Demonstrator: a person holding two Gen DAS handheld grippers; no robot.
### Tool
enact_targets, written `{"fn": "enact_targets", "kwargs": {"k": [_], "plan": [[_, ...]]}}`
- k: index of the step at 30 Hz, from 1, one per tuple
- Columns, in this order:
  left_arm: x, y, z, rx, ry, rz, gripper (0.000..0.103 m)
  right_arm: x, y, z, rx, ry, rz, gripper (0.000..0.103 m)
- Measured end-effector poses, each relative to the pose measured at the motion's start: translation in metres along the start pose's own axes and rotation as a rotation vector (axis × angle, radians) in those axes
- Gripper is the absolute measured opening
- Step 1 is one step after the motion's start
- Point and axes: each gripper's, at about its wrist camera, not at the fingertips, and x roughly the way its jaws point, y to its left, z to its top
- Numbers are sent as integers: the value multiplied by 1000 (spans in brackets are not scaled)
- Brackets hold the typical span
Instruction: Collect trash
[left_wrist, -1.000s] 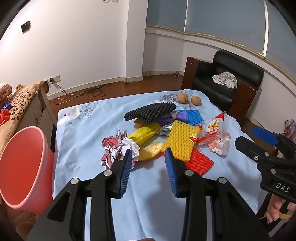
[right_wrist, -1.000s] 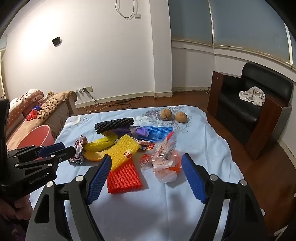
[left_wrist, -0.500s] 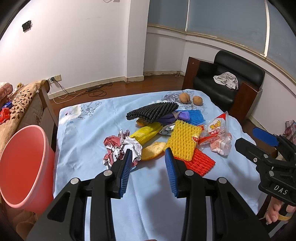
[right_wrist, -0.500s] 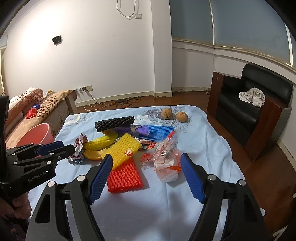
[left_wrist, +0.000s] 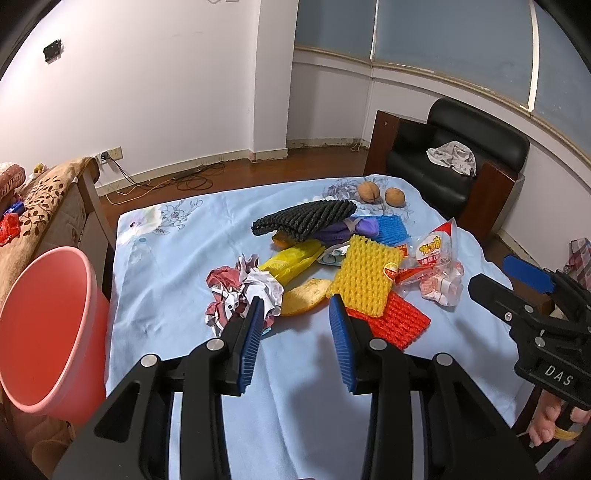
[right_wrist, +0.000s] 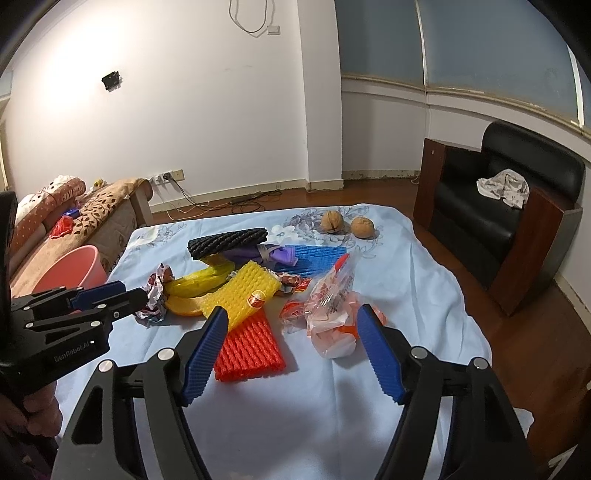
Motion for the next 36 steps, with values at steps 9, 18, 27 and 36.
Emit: {"fn": "enact_targets", "kwargs": {"k": [9,18,27,36], "plan": [[2,-1,-1,-4,11,6,37,1,-1,0,-4,8,-5,71],[2,0,-2,-6,18,6,37,1,-1,-2,-2,12,2,71],[4,0,-3,-6,33,8,37,2,0,-4,-4,19,11,71],[6,1,-3,-8,43,11,37,5,-2,-4,2,30,19,71]]}}
